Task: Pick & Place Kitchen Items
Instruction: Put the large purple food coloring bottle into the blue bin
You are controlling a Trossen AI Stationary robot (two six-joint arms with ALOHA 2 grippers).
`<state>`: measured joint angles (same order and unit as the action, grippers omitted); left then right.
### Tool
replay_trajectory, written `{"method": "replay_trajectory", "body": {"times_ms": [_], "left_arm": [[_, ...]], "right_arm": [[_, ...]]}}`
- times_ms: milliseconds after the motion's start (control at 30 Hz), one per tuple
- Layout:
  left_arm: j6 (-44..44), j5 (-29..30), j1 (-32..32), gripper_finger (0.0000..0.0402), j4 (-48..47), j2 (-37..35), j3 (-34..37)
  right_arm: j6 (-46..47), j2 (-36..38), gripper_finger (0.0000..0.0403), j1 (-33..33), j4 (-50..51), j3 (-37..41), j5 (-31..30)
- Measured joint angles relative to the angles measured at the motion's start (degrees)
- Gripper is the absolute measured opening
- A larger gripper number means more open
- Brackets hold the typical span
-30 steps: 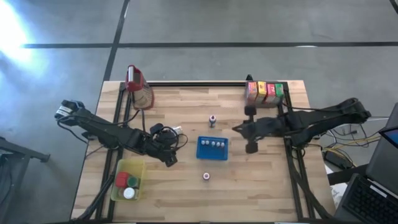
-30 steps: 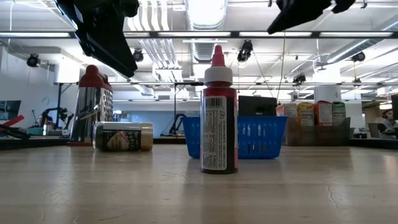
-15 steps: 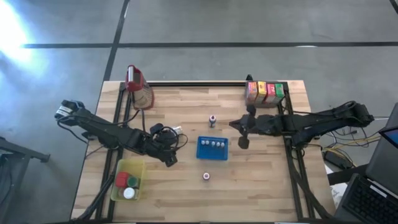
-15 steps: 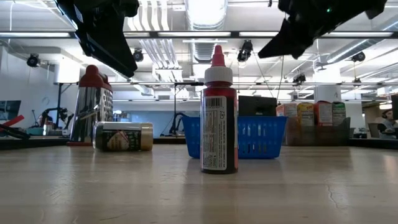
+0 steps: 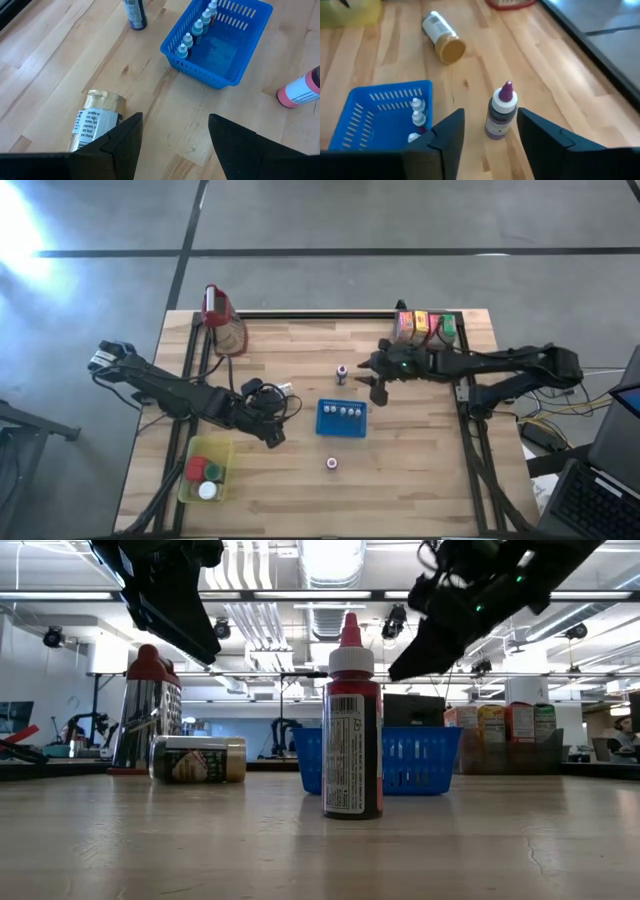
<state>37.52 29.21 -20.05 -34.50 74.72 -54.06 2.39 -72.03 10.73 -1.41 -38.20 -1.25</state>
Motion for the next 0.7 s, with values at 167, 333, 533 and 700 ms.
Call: {"method": "replay_trajectory", "body": {"times_ms": [167,333,533,700], "left_arm": [[0.0,0.0,-0.02,0.0232,-0.01,0.01,0.0],[0.0,0.0,-0.02,0.0232,0.0,0.02,-0.02],[0.0,0.01,-0.01,0.0232,0.0,0.0,0.0],[0.0,0.0,-0.02,0.0232,0.0,0.02,0.0]], "right_arm": [[-5.9,-5.53,0.0209,2.26,-4.64,0.04,1.92],[-7.12,-8.95,0.0227,4.63,-5.49,-1.11,3.33],[-7.08,-12.41,0.0245,6.69,2.57,-7.71,4.24],[-8.76,-16.44,0.0259,7.12,13.5,-16.5,6.58]]}}
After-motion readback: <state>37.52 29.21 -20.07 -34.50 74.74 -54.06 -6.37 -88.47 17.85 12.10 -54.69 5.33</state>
